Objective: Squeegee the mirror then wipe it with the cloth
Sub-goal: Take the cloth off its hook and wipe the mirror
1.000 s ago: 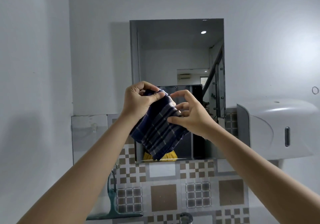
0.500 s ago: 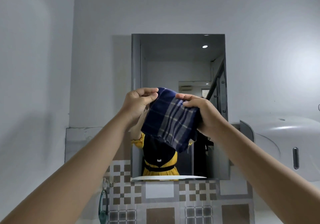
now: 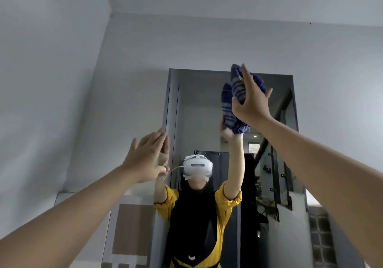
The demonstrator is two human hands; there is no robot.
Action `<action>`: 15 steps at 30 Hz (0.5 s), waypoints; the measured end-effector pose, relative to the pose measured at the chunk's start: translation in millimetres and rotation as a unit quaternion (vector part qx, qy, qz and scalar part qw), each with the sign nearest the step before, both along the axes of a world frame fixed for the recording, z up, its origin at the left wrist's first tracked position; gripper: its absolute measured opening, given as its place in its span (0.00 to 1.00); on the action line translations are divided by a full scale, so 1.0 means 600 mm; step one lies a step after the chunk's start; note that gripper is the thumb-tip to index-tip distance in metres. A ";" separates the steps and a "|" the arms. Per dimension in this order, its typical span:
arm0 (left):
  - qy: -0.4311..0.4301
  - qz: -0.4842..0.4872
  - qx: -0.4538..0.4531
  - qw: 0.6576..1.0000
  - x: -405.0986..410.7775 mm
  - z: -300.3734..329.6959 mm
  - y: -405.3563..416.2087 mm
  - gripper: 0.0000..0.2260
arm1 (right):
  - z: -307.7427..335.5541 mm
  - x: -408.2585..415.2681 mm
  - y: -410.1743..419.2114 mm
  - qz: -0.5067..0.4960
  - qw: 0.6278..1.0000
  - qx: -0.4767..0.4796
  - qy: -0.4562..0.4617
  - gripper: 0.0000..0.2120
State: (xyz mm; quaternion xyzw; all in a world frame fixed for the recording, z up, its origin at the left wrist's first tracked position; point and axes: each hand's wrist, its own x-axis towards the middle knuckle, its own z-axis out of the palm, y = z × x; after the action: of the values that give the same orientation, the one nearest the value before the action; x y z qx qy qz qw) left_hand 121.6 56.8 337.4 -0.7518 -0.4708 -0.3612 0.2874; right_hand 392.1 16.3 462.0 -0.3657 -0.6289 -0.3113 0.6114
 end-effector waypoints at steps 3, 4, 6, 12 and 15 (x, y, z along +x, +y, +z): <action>0.045 0.030 -0.009 0.998 -0.018 -0.010 0.025 0.48 | 0.011 0.007 0.059 -0.156 0.985 -0.056 -0.051 0.36; 0.052 0.031 -0.004 0.998 -0.023 -0.013 0.031 0.49 | 0.006 0.004 0.073 -0.152 0.985 -0.065 -0.047 0.33; 0.065 0.036 0.004 0.997 -0.033 -0.020 0.043 0.51 | -0.005 -0.007 0.100 -0.123 0.991 -0.054 -0.022 0.30; 0.074 0.026 0.046 0.996 -0.046 -0.029 0.066 0.53 | 0.005 -0.061 0.127 -0.118 0.993 0.001 0.031 0.26; 0.083 0.032 0.048 0.995 -0.045 -0.030 0.070 0.53 | 0.020 -0.103 0.134 -0.113 0.992 0.015 0.046 0.22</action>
State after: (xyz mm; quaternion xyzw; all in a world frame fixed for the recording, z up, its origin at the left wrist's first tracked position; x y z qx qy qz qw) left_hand 94.5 98.7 319.7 -0.7490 -0.4512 -0.3106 0.3728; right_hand 330.1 96.7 474.0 -0.4396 -0.5500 -0.3708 0.6057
